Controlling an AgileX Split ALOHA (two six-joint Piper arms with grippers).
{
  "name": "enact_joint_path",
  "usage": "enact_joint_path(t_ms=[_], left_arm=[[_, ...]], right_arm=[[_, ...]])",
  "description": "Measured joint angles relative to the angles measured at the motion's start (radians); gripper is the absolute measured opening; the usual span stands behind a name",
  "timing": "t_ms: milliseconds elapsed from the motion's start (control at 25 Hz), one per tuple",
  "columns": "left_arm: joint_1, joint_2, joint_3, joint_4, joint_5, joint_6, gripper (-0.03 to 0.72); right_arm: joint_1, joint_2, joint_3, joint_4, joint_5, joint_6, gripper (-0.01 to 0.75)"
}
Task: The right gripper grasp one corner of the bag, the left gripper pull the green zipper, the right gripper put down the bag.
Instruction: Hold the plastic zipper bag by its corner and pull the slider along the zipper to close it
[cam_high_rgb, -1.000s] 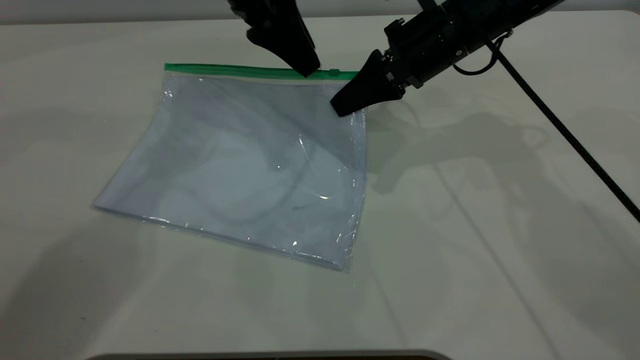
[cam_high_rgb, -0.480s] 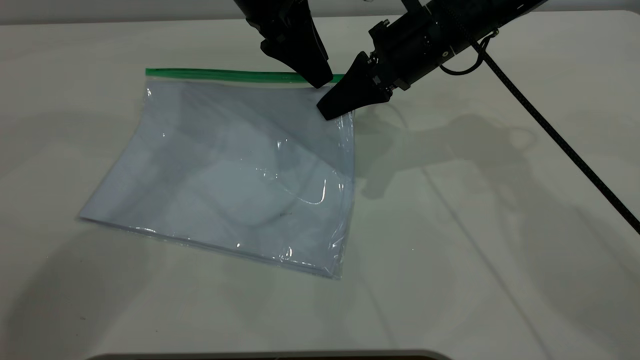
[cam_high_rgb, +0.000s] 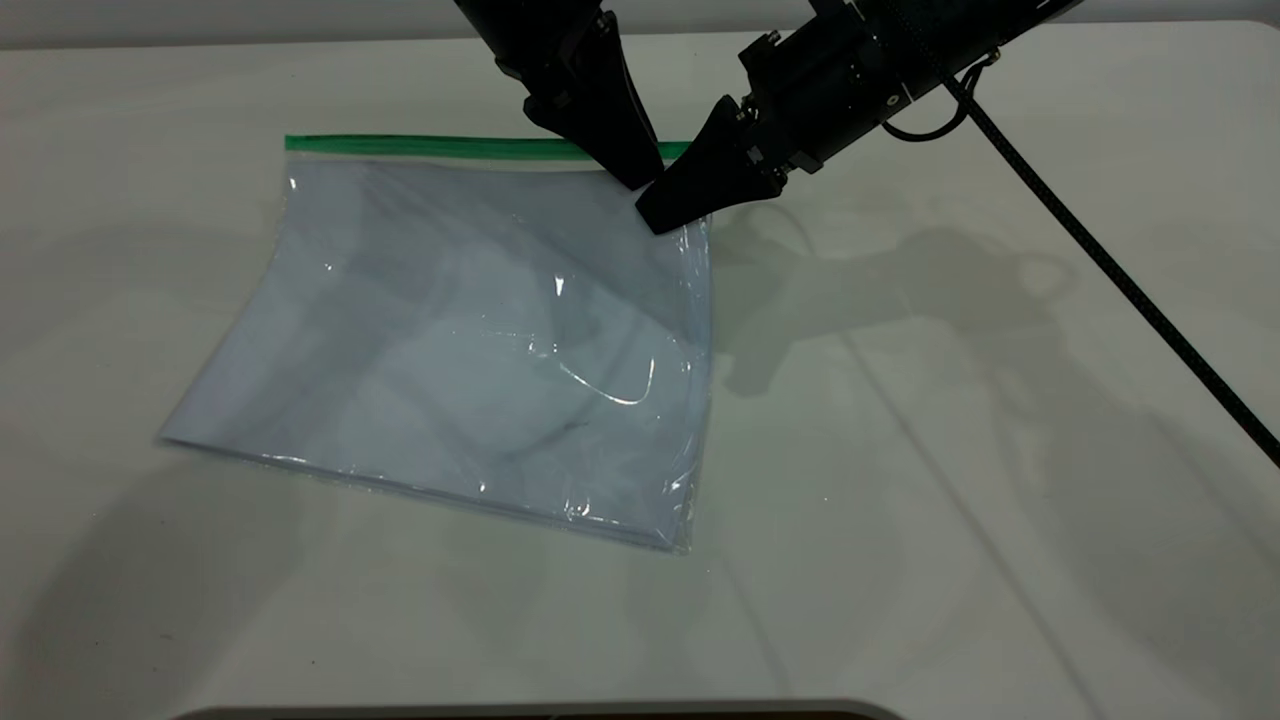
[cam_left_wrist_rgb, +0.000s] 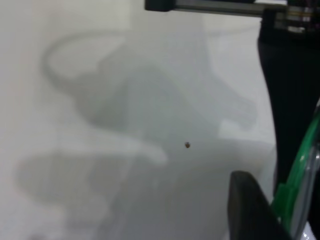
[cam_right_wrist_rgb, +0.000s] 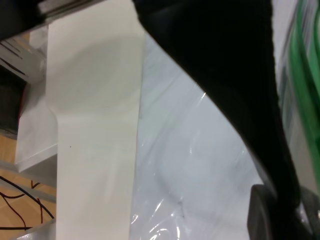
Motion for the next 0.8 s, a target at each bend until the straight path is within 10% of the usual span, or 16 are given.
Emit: enact_joint_path(t_ms=[280,800], left_arm=[[-0.004,0.000,0.000,-0.001,0.011,0.039,0.060],[0.004,0.000,-0.024,0.012,-0.004,0.000,0.045]], right_arm=[[0.000,0.000,-0.002,0.001,-0.014,0.000,0.033],[-0.053,0.000,-0.002,0.050,0.014,0.052,0.033]])
